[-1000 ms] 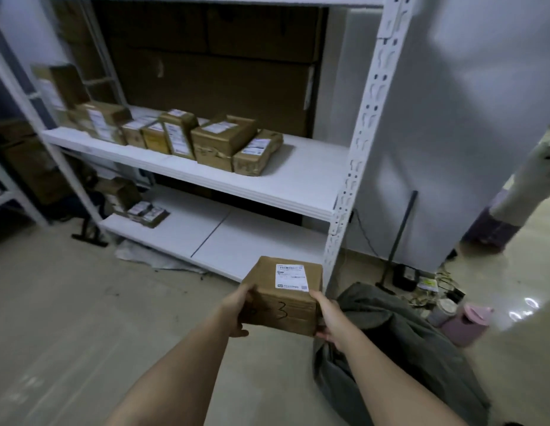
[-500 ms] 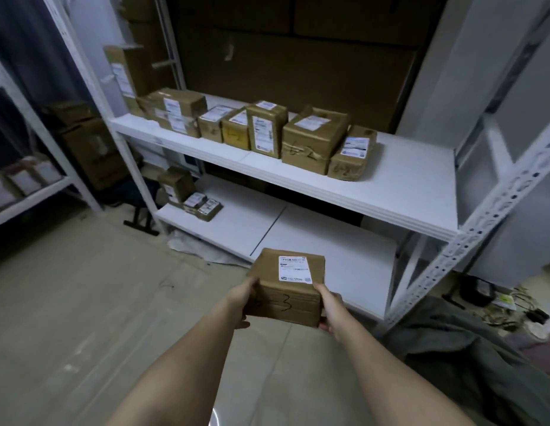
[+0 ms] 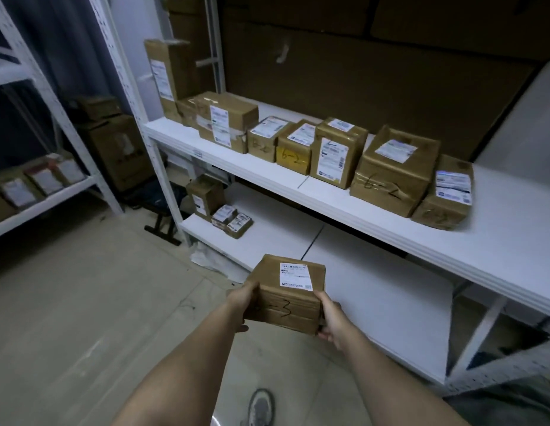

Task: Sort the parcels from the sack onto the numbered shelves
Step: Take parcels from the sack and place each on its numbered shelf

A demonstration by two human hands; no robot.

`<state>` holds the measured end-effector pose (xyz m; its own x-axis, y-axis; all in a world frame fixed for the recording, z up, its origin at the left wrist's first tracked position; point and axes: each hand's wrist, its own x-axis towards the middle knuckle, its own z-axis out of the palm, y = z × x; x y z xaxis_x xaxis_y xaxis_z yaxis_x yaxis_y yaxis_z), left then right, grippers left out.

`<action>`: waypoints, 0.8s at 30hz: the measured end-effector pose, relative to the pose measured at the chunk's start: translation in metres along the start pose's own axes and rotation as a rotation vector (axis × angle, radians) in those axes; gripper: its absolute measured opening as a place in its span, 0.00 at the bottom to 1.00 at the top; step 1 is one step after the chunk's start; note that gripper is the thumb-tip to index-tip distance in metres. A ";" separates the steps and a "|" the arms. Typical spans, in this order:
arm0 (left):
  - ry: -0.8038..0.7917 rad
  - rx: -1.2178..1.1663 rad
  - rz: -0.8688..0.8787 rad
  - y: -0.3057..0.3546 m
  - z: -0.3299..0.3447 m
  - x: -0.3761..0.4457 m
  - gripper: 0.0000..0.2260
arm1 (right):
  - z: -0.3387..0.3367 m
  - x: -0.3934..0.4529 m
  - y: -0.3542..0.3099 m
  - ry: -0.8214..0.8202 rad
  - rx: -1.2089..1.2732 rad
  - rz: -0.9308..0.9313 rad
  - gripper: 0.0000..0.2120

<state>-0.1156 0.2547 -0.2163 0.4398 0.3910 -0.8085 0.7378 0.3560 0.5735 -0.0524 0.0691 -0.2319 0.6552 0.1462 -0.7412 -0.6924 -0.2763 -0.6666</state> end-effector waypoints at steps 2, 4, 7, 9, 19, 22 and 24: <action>0.007 0.006 -0.013 0.024 -0.014 0.023 0.32 | 0.023 0.024 -0.019 -0.015 0.020 0.023 0.26; 0.031 0.021 -0.038 0.047 -0.030 0.043 0.32 | 0.047 0.043 -0.038 -0.041 0.020 0.050 0.25; 0.055 0.052 -0.060 0.076 -0.052 0.063 0.33 | 0.078 0.067 -0.059 -0.042 0.030 0.062 0.26; 0.067 0.072 -0.057 0.095 -0.063 0.071 0.33 | 0.094 0.082 -0.070 -0.046 0.034 0.072 0.26; -0.010 0.290 -0.025 0.194 -0.129 0.166 0.29 | 0.184 0.154 -0.130 0.043 0.117 0.084 0.17; -0.048 0.383 -0.025 0.222 -0.157 0.206 0.29 | 0.227 0.170 -0.148 0.087 0.188 0.092 0.18; -0.082 0.433 -0.024 0.241 -0.176 0.232 0.29 | 0.257 0.188 -0.150 0.127 0.244 0.116 0.22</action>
<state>0.0737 0.5802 -0.2424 0.4464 0.3118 -0.8387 0.8871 -0.0315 0.4605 0.0970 0.3817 -0.2913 0.5892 0.0028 -0.8080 -0.8071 -0.0453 -0.5887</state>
